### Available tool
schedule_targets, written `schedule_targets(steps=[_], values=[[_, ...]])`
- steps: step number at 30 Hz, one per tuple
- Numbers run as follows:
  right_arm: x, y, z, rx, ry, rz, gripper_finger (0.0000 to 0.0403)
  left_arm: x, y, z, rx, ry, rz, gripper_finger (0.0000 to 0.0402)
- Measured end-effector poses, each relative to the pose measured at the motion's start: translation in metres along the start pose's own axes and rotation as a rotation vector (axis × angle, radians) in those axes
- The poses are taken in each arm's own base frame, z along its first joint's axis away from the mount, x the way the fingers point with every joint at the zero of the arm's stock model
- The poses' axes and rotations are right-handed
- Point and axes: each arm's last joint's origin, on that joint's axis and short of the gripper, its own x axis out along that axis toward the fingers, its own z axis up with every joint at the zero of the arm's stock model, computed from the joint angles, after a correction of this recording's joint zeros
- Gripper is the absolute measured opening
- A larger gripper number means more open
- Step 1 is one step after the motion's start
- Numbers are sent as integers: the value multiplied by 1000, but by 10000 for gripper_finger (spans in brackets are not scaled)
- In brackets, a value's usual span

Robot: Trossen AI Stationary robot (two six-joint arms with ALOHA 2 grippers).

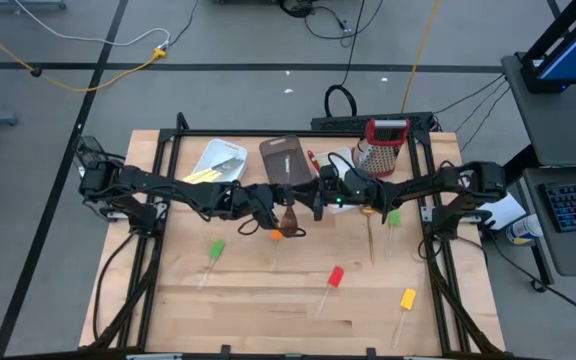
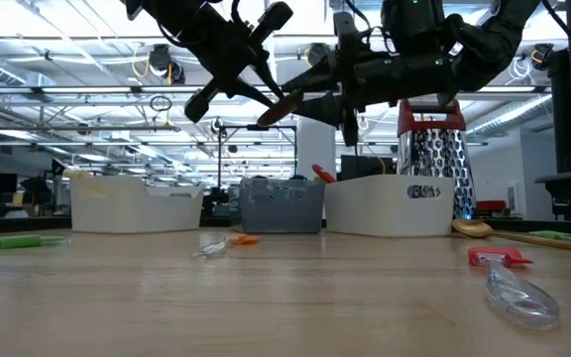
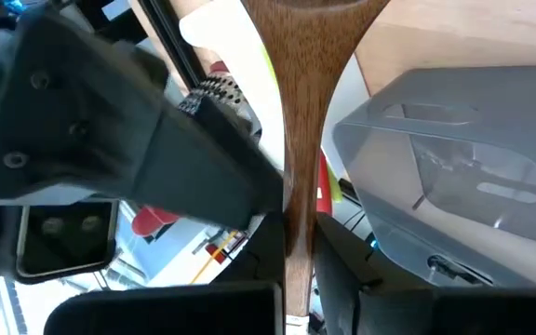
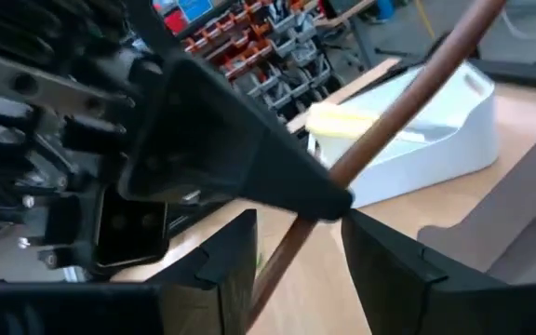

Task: Pick & Place Kitchen Items
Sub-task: Put the wooden spoon into the right white bin

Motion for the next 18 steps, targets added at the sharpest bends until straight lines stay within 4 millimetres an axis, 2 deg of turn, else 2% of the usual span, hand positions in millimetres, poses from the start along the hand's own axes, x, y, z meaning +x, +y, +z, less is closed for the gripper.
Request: schedule_targets(steps=[6,18], values=[[13,-4,-8,17,-16,22,151,0,0,0,21,17,-2,21],[15,-4,-8,-71,-61,43,141,-2,0,1,-11,69,-25,22]])
